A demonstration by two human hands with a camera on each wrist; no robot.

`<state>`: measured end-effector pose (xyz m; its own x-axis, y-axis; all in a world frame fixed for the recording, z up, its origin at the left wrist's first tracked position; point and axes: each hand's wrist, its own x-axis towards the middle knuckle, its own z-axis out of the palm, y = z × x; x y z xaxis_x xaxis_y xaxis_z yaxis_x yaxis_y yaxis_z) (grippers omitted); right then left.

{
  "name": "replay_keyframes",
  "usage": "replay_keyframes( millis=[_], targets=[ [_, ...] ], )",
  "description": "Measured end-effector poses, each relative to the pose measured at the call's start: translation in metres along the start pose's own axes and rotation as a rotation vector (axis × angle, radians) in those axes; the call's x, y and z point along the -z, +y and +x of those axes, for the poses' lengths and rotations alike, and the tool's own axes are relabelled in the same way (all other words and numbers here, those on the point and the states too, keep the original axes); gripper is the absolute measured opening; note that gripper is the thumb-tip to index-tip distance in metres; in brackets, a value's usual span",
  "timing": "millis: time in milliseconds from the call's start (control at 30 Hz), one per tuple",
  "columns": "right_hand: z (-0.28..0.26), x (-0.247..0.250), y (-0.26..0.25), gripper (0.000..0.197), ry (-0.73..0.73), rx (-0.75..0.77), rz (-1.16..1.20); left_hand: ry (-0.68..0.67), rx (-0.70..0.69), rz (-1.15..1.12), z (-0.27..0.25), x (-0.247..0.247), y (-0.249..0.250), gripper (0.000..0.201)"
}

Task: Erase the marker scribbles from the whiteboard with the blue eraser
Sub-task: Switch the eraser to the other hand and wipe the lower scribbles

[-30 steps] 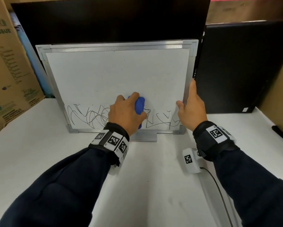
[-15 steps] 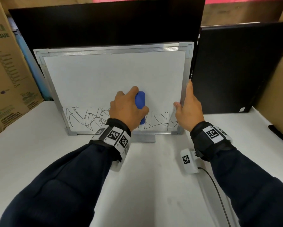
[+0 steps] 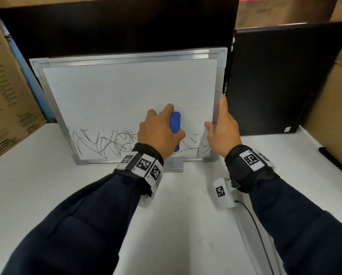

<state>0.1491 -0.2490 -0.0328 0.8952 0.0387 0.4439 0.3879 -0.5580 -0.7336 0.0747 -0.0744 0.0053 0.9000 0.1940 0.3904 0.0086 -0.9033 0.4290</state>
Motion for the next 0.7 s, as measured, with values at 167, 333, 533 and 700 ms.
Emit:
replay_keyframes(
  millis=[167,333,533,700],
  targets=[
    [0.0,0.001,0.001,0.091,-0.001,0.014,0.007,-0.177,-0.005,0.113,-0.015,-0.02,0.003,0.041],
    [0.0,0.002,0.004,0.09,-0.005,0.028,0.011,-0.153,-0.013,0.077,-0.014,-0.025,0.002,0.041],
    [0.001,0.002,0.006,0.091,-0.026,0.026,0.021,-0.123,-0.052,0.096,-0.006,-0.019,0.005,0.043],
    [-0.004,0.015,-0.004,0.09,-0.002,0.029,-0.07,-0.1,-0.058,0.008,-0.01,-0.023,0.003,0.046]
  ],
)
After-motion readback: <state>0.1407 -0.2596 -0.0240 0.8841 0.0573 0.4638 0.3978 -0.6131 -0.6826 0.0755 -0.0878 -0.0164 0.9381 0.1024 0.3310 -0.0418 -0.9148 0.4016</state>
